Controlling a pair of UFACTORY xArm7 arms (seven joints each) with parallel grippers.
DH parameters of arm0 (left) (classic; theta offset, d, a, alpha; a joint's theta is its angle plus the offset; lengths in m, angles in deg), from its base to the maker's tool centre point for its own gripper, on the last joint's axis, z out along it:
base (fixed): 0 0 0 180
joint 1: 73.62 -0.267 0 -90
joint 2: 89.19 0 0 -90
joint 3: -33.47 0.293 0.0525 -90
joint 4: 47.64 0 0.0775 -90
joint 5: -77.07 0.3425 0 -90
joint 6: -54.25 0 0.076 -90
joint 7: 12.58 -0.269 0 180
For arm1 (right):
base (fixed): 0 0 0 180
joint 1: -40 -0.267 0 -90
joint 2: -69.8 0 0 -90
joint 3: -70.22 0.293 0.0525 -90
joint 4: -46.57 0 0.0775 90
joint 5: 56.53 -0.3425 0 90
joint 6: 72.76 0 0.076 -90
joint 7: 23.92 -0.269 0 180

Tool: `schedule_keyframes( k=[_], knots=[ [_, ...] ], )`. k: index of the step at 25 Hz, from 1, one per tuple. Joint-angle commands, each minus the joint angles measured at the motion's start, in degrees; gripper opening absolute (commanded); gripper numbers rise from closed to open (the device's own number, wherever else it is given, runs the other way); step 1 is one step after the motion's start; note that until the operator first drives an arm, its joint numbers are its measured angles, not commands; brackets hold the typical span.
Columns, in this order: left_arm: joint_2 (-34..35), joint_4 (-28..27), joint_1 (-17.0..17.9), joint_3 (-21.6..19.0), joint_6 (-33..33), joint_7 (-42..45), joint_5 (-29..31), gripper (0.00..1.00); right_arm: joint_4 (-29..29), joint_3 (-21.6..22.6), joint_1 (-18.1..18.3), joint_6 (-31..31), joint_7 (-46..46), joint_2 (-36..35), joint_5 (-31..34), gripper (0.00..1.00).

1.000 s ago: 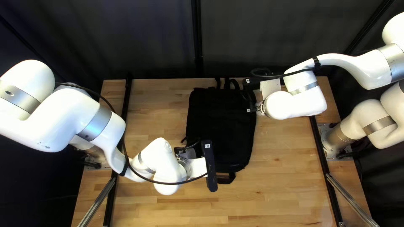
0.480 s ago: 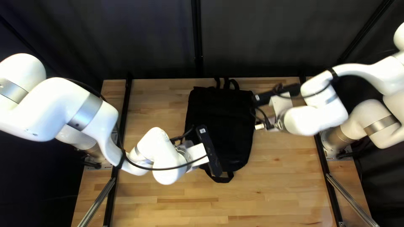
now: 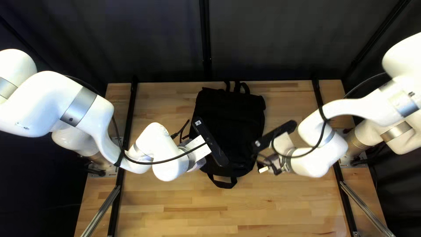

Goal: Remove a lunch box from a kids backpack

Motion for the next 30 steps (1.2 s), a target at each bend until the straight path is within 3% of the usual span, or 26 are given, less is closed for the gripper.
schedule_keyframes(
  k=[1, 8, 12, 14, 15, 16, 30],
  knots=[
    [-0.01, -0.45, 0.09, -0.18, -0.66, 0.65, -0.34, 0.00, -3.02, -0.31, 0.24, 1.70, 2.37, -3.43, 0.15, 1.00],
    [0.04, -0.64, -0.03, -0.11, -0.70, 0.94, -0.08, 0.00, -7.97, 0.28, -0.36, 2.51, 2.55, -8.17, 0.01, 1.00],
    [-0.08, -0.75, -0.04, -0.10, -0.78, 0.98, -0.07, 0.00, -9.62, 0.43, -0.34, 3.47, 3.54, -10.22, -0.35, 0.84],
    [-0.18, -0.78, -0.03, -0.12, -0.82, 1.11, -0.10, 0.00, -9.74, 0.35, -0.16, 4.00, 3.96, -10.66, -0.48, 0.61],
    [-0.24, -0.77, -0.03, -0.13, -0.78, 1.20, -0.11, 0.00, -9.63, 0.29, -0.07, 4.30, 4.11, -10.75, -0.55, 0.07],
    [-0.33, -0.79, -0.02, -0.13, -0.73, 1.29, -0.09, 0.00, -9.48, 0.17, 0.08, 4.81, 4.13, -11.05, -0.46, 0.00],
    [0.02, 0.77, 0.19, -0.47, 0.41, 2.91, 0.52, 0.00, -7.89, -1.16, 1.07, 5.36, 4.27, -9.97, 3.00, 0.00]
  ],
)
